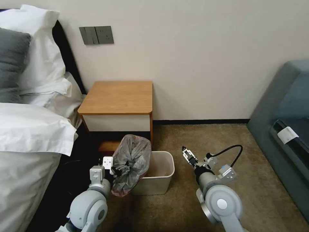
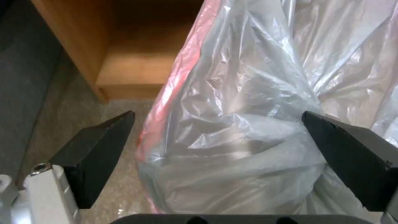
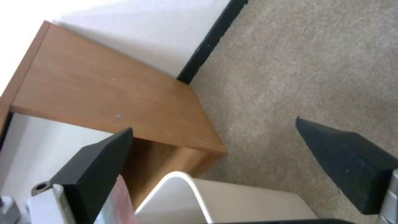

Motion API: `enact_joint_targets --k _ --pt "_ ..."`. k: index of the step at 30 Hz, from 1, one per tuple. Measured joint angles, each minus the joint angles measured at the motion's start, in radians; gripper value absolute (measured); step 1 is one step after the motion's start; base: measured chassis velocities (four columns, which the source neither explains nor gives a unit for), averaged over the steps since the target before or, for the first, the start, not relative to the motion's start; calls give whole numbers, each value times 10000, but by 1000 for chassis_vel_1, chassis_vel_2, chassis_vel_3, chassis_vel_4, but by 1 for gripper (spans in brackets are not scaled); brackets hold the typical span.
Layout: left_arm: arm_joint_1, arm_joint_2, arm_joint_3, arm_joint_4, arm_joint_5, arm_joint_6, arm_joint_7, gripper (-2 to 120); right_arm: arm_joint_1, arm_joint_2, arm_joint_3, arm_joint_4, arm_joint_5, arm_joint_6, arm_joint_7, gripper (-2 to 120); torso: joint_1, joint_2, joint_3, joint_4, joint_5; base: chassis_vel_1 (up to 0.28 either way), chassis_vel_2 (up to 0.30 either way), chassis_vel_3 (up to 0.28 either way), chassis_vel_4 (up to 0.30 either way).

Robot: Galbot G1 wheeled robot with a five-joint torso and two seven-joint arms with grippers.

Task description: Pick up the garbage bag from the table and place it over the trash can.

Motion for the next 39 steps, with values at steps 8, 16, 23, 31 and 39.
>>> enact_joint_targets --k 8,16,23,31,39 --pt "-294 -54 121 319 -270 67 -223 99 -1 -10 26 -47 -125 84 6 100 0 0 0 0 0 0 0 0 0" --pt "-154 -34 -125 112 -377 60 -424 100 -8 33 -12 -122 -210 110 -1 100 0 0 0 0 -1 0 0 0 0" --pt "-209 -127 -66 215 -365 61 -507 100 -9 51 -38 -203 -260 123 -23 100 0 0 0 0 0 0 0 0 0" --pt "-351 -145 46 410 -388 68 -623 97 -29 66 -60 -229 -291 130 -36 100 0 0 0 0 0 0 0 0 0" --pt "-462 -149 249 612 -499 72 -623 94 -27 106 -114 -282 -369 134 -72 100 0 0 0 0 0 0 0 0 0"
